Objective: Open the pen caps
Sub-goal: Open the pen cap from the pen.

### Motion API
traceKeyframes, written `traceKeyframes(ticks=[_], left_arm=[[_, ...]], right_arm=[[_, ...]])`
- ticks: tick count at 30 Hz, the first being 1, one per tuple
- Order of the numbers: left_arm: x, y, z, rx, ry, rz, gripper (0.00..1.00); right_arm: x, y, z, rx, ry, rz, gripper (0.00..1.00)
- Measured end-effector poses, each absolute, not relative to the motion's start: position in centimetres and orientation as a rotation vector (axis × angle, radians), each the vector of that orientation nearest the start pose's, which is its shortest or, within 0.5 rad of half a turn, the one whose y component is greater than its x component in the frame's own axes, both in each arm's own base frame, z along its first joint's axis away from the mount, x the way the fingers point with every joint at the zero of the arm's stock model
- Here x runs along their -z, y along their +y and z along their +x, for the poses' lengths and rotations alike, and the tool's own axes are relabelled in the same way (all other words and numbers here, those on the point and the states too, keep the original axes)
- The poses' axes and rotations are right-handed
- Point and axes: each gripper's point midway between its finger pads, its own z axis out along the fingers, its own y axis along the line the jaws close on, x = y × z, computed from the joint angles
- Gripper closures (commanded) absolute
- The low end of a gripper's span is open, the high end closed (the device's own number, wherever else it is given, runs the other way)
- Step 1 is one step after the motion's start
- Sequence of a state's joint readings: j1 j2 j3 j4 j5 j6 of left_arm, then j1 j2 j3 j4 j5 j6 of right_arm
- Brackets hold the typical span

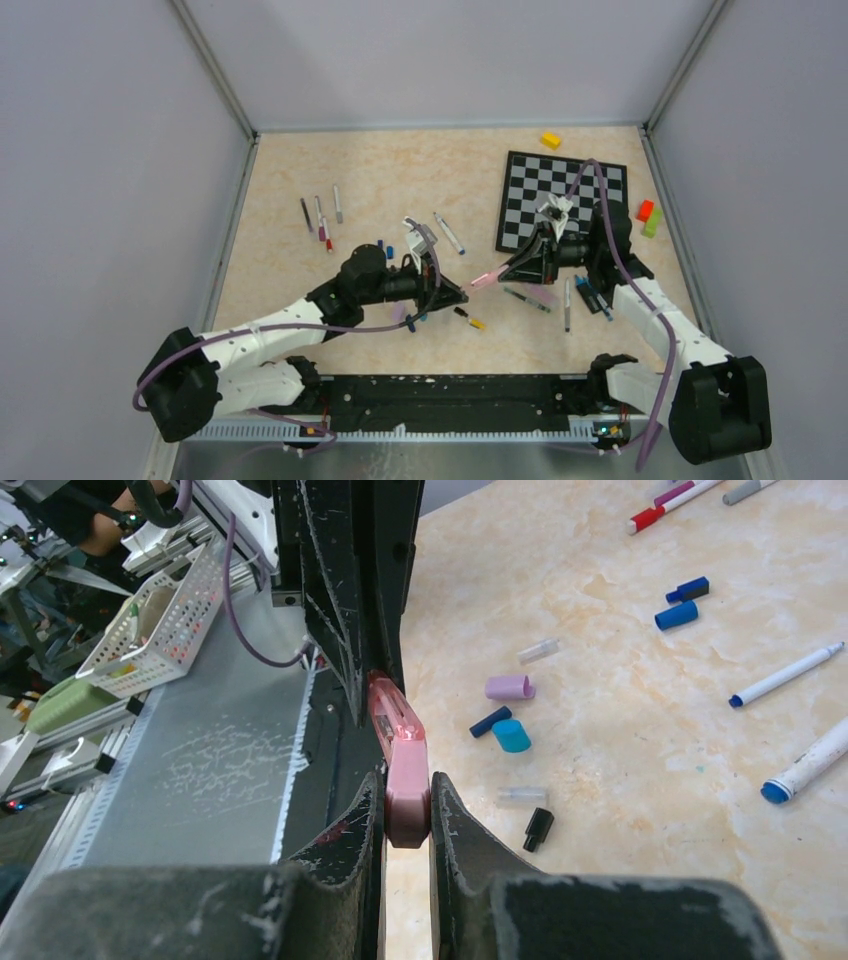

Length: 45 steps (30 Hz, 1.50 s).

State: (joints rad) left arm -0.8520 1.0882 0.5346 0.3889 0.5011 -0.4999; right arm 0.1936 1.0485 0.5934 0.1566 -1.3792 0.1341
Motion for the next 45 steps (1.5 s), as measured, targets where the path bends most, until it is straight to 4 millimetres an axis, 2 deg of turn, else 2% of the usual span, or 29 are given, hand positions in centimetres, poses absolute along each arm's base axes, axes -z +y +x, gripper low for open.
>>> traceKeyframes(ticks=[4, 9, 13, 18, 23, 25, 28, 29, 32, 38, 41, 45], left_arm=[[-19.9, -32.7, 15.3, 1.379, 1.819, 0.737, 1.00], [-19.6, -32.6, 15.2, 1.370, 1.861, 0.750, 1.00], [-18.1, -31.9, 16.1, 1.306, 1.941, 0.722, 1.00], [-15.4, -31.2, 17.0, 1.227, 2.062, 0.684, 1.00], [-15.4, -31.3, 17.3, 1.204, 2.074, 0.710, 1.00], [-15.8, -31.4, 17.5, 1.194, 2.059, 0.730, 1.00], [-16.4, -31.5, 17.7, 1.182, 2.037, 0.763, 1.00], [-16.4, -31.5, 17.7, 1.179, 2.033, 0.775, 1.00], [-16.2, -31.5, 17.4, 1.181, 2.033, 0.802, 1.00], [-16.2, -31.6, 16.9, 1.205, 2.028, 0.832, 1.00], [-16.1, -31.8, 16.9, 1.218, 2.025, 0.840, 1.00], [-16.0, -32.1, 16.8, 1.236, 2.031, 0.845, 1.00]], right_arm=[[-21.8, 21.3, 18.2, -1.484, 1.547, -1.027, 0.86], [-21.6, 21.5, 17.7, -1.499, 1.536, -1.047, 0.73], [-21.8, 21.5, 16.8, -1.541, 1.506, -1.088, 0.63], [-21.8, 21.6, 15.2, -1.605, 1.459, -1.157, 0.59], [-21.6, 21.7, 14.8, -1.616, 1.451, -1.173, 0.59], [-21.6, 21.7, 15.1, -1.601, 1.462, -1.160, 0.63], [-21.5, 21.3, 16.2, -1.548, 1.492, -1.113, 0.97], [-21.4, 21.0, 16.8, -1.521, 1.508, -1.088, 1.00], [-21.1, 20.5, 18.5, -1.436, 1.557, -1.018, 1.00], [-19.9, 20.4, 20.1, -1.324, 1.622, -0.965, 1.00], [-19.3, 21.0, 19.9, -1.301, 1.635, -0.988, 1.00], [-18.8, 22.2, 18.7, -1.322, 1.621, -1.058, 1.00]])
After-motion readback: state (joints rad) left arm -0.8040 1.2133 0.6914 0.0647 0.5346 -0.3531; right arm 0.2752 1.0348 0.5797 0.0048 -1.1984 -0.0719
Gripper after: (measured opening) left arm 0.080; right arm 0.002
